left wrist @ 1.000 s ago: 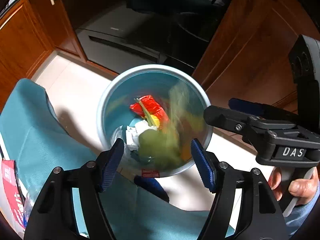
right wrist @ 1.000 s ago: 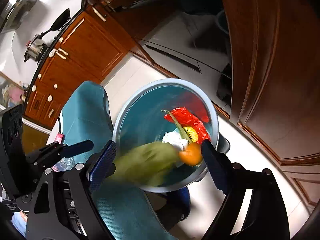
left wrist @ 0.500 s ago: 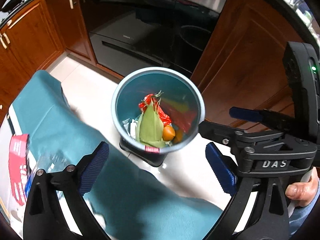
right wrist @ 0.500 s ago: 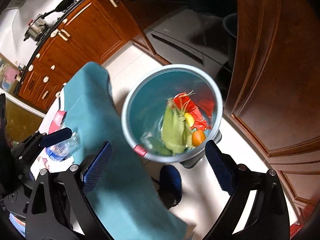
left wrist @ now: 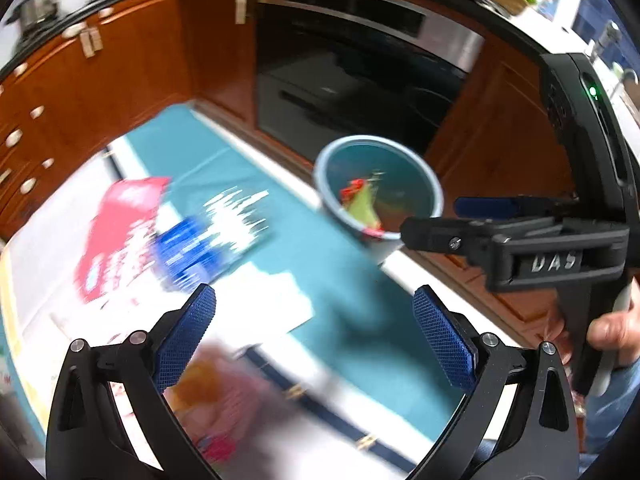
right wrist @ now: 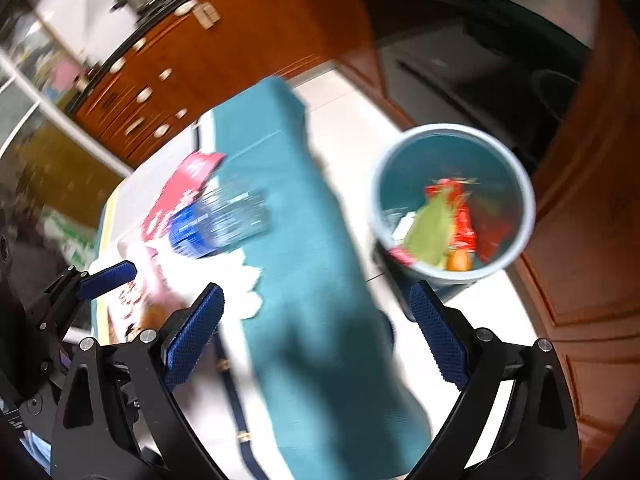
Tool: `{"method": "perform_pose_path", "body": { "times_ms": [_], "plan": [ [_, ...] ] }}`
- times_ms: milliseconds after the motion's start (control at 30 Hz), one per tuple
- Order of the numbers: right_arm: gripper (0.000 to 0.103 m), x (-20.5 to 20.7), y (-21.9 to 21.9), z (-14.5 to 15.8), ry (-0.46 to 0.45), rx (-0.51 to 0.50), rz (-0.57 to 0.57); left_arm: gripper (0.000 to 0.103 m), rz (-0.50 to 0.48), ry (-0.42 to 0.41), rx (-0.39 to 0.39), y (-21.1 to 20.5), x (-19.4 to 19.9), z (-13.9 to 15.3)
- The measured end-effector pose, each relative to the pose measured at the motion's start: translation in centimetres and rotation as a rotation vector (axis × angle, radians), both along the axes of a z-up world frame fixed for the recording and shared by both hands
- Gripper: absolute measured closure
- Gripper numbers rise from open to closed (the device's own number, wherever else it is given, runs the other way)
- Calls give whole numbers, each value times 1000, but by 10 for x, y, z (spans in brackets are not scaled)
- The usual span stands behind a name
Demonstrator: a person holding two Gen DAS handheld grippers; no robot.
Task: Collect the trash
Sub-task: 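Move both tools back over the pink snack box and paper cup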
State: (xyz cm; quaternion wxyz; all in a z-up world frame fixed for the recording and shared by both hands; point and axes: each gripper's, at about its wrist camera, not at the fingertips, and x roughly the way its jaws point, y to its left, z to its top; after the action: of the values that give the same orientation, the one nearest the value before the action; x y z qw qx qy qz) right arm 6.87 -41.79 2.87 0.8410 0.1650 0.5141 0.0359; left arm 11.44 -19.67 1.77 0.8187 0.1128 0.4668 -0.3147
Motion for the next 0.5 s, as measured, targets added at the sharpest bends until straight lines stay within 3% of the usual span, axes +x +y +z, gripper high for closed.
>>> {"method": "perform_pose_path", "body": {
  "times_ms": [267, 500],
  "plan": [
    [12, 26, 103, -30, 96, 51, 246, 4, 161, -29, 63, 103, -6, -14],
    [12, 44, 155, -63, 178, 130, 385, 4, 228, 5, 140, 145, -9, -41]
  ]
}}
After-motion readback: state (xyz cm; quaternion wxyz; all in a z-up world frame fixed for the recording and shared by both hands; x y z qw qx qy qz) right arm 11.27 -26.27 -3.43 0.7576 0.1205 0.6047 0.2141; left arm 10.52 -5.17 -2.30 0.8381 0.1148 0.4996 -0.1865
